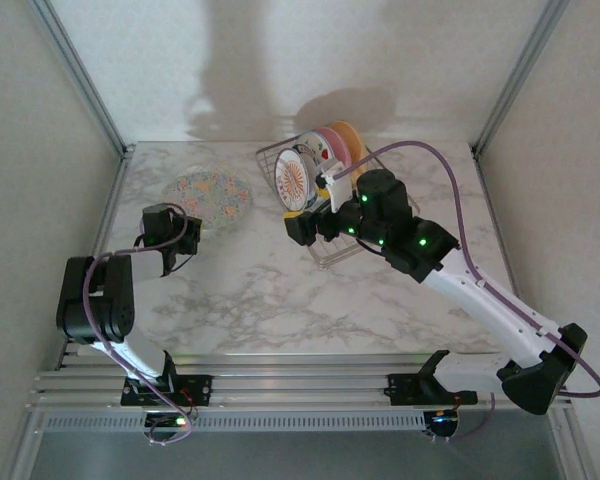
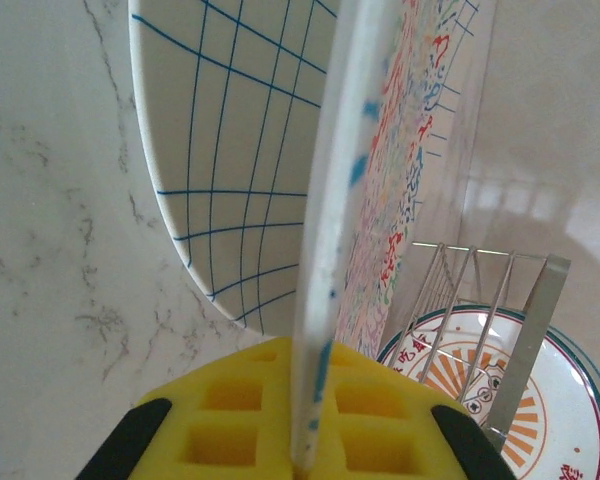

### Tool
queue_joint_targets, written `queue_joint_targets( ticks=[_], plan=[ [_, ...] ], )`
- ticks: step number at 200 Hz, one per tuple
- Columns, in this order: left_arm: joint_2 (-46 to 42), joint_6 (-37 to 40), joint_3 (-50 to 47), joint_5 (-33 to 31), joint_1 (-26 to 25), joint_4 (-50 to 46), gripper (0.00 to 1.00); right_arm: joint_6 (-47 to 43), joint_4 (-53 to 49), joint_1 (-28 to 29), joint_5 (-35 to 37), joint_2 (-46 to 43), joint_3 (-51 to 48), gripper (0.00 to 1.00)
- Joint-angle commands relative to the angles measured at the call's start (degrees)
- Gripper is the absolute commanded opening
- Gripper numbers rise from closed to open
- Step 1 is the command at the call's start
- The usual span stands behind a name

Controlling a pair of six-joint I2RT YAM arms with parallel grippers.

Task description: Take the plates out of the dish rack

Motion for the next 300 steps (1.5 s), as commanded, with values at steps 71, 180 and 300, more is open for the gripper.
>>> queue_joint_targets(
  ticks=[71,180,300],
  plan=[
    [1.0,4.3,6.5,1.4,0.9,-4.8,0.43,1.3,1.5,0.4,-0.8,0.8,-0.4,0.99],
    [4.7,9.9,17.1,-1.9,1.8,-24.9,0.54,2.8,1.3,0.4,-0.6,0.4,-0.1,0.99],
    [4.6,11.3,21.3,-5.0,2.2,-34.1,0.60,6.5,-3.4,-1.5,9.5,-0.7,1.8,0.99]
  ],
)
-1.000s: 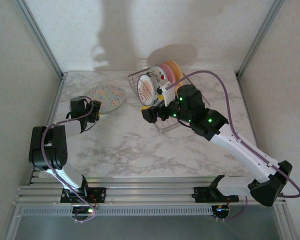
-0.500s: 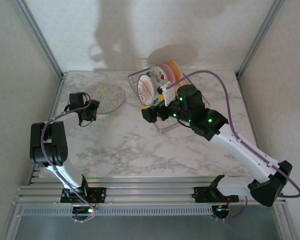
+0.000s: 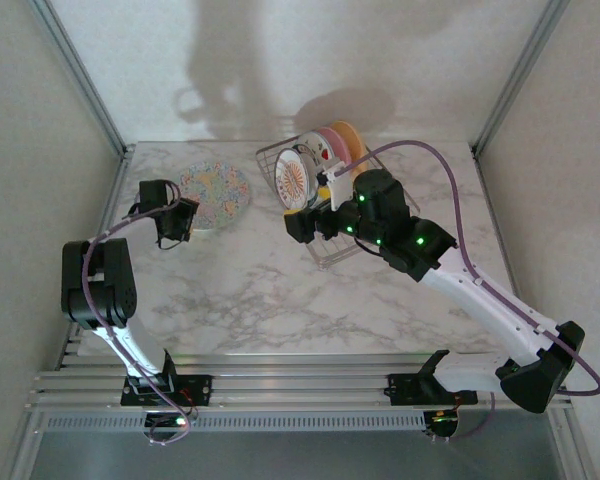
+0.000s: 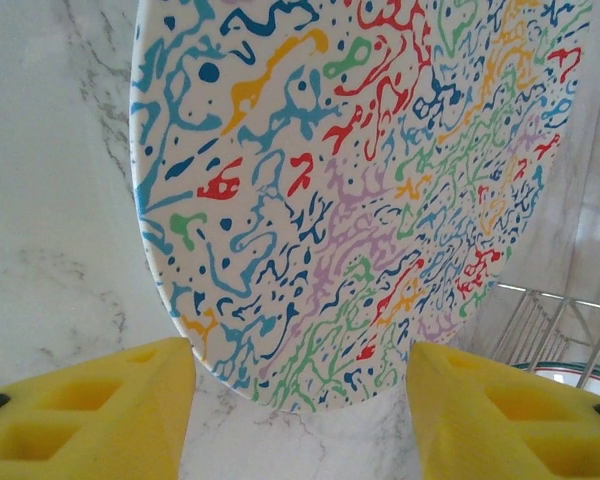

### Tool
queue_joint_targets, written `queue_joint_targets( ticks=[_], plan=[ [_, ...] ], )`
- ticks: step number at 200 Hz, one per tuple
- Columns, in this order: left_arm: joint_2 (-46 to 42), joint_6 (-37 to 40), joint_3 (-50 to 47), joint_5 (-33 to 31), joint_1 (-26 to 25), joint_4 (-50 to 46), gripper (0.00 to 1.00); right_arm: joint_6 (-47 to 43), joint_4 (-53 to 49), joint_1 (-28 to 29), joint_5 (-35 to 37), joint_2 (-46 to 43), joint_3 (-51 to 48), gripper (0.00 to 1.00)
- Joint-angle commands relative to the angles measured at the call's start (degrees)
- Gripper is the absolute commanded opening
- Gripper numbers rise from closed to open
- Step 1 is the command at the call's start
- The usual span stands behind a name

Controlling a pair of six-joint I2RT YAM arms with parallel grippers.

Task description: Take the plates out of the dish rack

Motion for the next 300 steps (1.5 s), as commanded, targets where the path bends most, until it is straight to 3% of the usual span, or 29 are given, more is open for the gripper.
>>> queue_joint_targets(
  ticks=[1,10,59,101,151,199,232,300],
  plan=[
    [-1.4,0.4,1.4,-2.1,0.6,-4.3,0.60,2.0,-2.7,-1.6,7.1,-1.2,1.9,0.99],
    [-2.8,-0.3,1.2,-2.7,0.4,-4.3,0.60,3.0,-4.0,-3.0,9.0,-1.4,2.9,0.98],
    [-12.3,-3.7,2.9,-7.5,-4.9,-1.4,0.62,11.6,-8.4,-23.4,9.4,0.9,6.3,0.91],
    [-18.1,-0.4,4.8,-7.7,-14.3,5.1,0.62,9.3,-9.0,-30.6,8.5,10.5,10.0,0.88],
    [-26.1,5.4,1.1,-3.3,-24.2,13.7,0.60,3.1,-11.5,-32.3,4.2,25.6,20.5,0.79],
    [-30.7,10.3,0.0,-2.8,-32.4,12.9,0.60,-2.4,-11.9,-32.1,4.2,34.9,25.7,0.72],
    [-32.2,9.6,-2.2,-4.3,-35.0,12.6,0.59,-5.3,-12.1,-31.6,4.2,39.2,28.8,0.69],
    [-33.1,10.9,-1.2,-4.3,-35.4,10.5,0.60,-8.8,-13.8,-30.2,9.2,46.2,35.1,0.58]
  ],
)
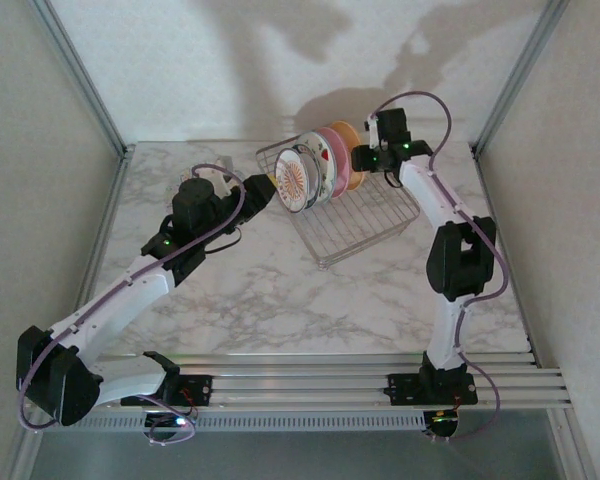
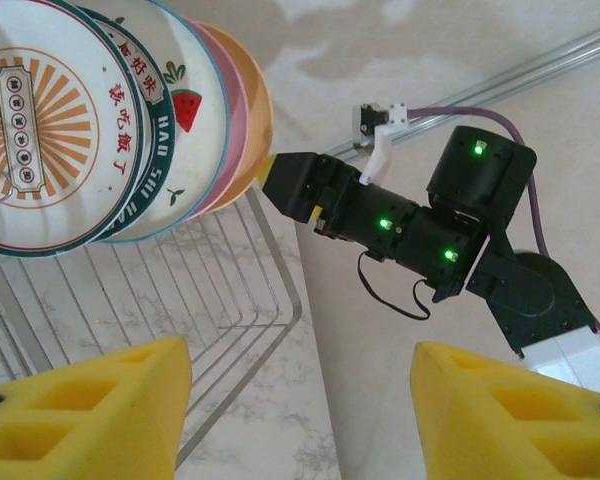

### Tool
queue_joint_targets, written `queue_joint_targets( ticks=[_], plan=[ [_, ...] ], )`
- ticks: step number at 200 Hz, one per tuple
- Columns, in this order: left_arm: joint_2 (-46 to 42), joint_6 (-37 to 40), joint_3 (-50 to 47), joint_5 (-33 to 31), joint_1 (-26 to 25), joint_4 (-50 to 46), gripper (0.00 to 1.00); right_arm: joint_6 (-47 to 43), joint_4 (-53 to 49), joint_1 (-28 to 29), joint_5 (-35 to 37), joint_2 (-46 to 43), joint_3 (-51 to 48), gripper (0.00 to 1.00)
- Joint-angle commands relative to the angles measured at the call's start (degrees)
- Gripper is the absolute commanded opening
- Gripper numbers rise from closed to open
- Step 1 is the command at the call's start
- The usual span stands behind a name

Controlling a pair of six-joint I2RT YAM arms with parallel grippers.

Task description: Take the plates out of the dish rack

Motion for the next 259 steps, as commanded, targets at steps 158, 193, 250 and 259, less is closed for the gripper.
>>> queue_joint_targets(
  ticks=[158,193,250,259],
  plan=[
    [-2.1,1.8,0.4,-1.8,-0.3,-0.5,0.61,-4.1,-4.6,2.3,9.7,12.0,14.4,0.34],
    [-2.1,2.1,0.4,-1.9,-0.2,-0.8,0.61,-4.8,-3.9,3.3,12.8,12.0,14.5,0.21],
    [-1.8,2.1,0.5,-1.9,0.1,-0.3,0.62,-5.4,-3.3,5.4,18.3,11.4,15.9,0.00],
    [-1.7,2.2,0.5,-1.8,0.1,-0.1,0.62,-5.5,-3.0,5.9,19.7,11.0,15.7,0.00]
  ],
)
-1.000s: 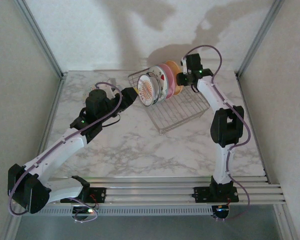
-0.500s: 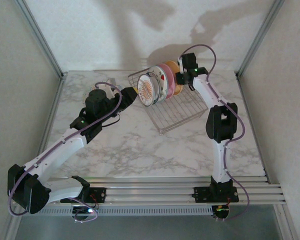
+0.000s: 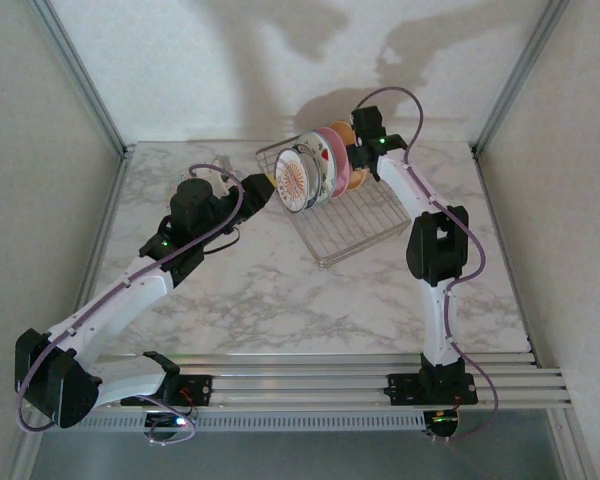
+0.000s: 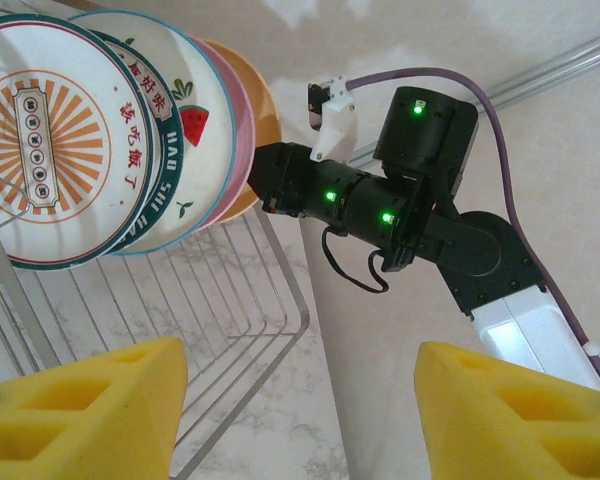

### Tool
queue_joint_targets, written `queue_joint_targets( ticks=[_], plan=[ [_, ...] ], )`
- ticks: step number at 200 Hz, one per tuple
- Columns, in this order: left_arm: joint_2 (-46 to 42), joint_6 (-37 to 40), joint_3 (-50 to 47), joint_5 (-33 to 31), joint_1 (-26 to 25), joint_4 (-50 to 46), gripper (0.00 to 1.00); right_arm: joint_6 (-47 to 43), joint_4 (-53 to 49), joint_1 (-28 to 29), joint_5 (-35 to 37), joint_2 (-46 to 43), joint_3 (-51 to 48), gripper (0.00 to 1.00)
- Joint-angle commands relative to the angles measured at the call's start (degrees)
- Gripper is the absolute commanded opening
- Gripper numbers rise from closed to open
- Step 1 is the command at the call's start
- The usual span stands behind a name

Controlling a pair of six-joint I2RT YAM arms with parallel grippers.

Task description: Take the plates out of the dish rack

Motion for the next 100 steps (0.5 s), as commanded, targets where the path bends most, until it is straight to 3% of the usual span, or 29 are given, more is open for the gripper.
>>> queue_joint_targets(
  ticks=[1,100],
  plan=[
    [-0.9,1.0,0.5,-0.3,0.0,0.3,0.62,-1.2,0.9,1.6,3.0,-0.4,2.4,0.00],
    [-0.8,0.4,0.0,0.5,0.3,1.2,0.62,-4.2,5.0,4.7,16.4,-7.4,-1.6,0.00]
  ],
)
